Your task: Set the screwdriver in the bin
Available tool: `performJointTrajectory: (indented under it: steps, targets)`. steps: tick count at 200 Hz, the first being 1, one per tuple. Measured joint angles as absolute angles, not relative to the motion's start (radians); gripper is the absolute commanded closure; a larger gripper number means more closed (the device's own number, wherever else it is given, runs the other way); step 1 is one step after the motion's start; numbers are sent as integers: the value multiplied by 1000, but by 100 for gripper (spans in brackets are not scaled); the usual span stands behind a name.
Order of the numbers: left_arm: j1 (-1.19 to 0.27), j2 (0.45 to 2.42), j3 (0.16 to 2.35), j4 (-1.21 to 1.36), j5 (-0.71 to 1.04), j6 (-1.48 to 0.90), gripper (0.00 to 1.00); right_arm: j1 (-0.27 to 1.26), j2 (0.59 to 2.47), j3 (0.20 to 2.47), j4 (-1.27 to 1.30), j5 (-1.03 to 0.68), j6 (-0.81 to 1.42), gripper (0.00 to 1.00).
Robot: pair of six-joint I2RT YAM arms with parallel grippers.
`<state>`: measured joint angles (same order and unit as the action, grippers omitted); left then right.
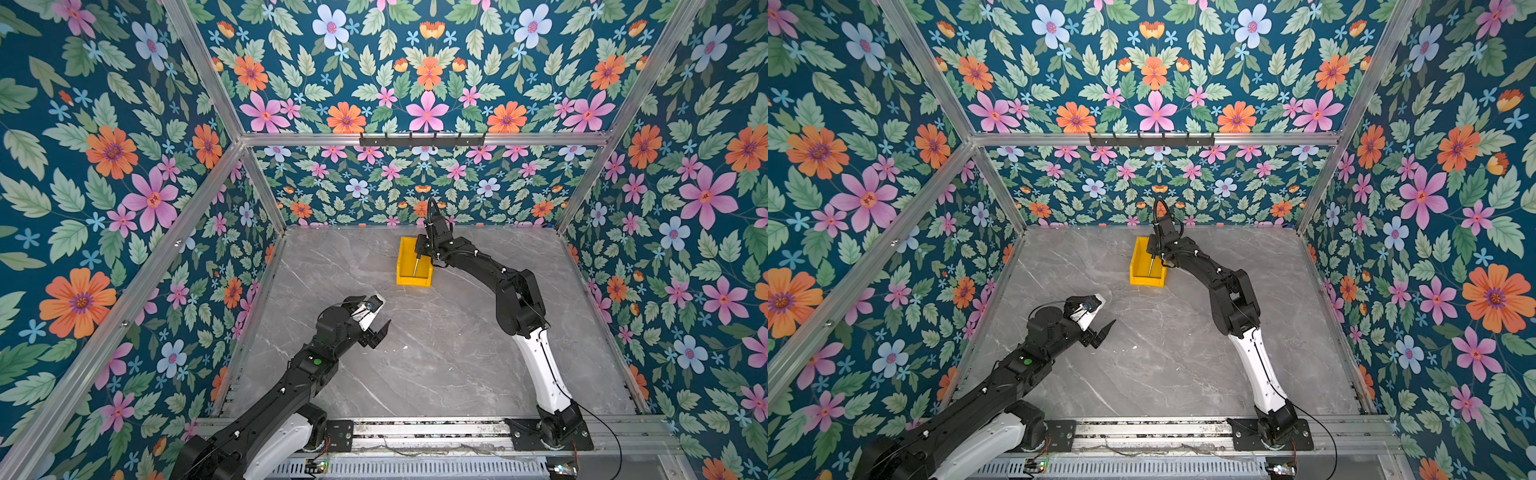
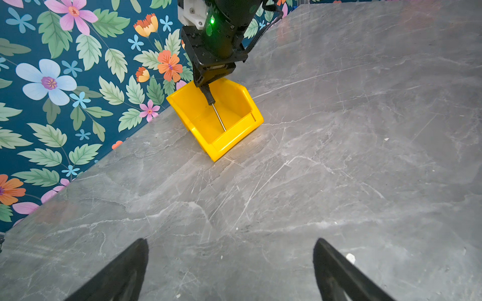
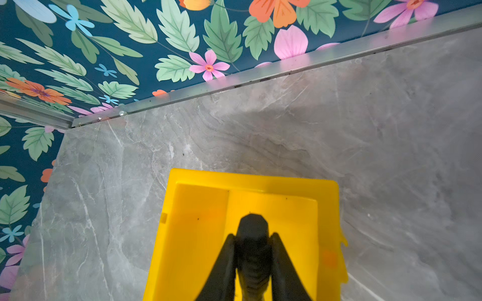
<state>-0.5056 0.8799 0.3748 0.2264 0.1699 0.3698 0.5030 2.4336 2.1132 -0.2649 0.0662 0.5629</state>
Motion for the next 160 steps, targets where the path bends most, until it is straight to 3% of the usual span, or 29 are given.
performJointTrajectory:
  steps: [94,160]
  targets:
    - [-506,880,375,227,160,373,0,502,2354,2067,-258,64,526,37]
    - [-506,884,416,257,128,292,0,503,2113,1773,-136,59,495,22]
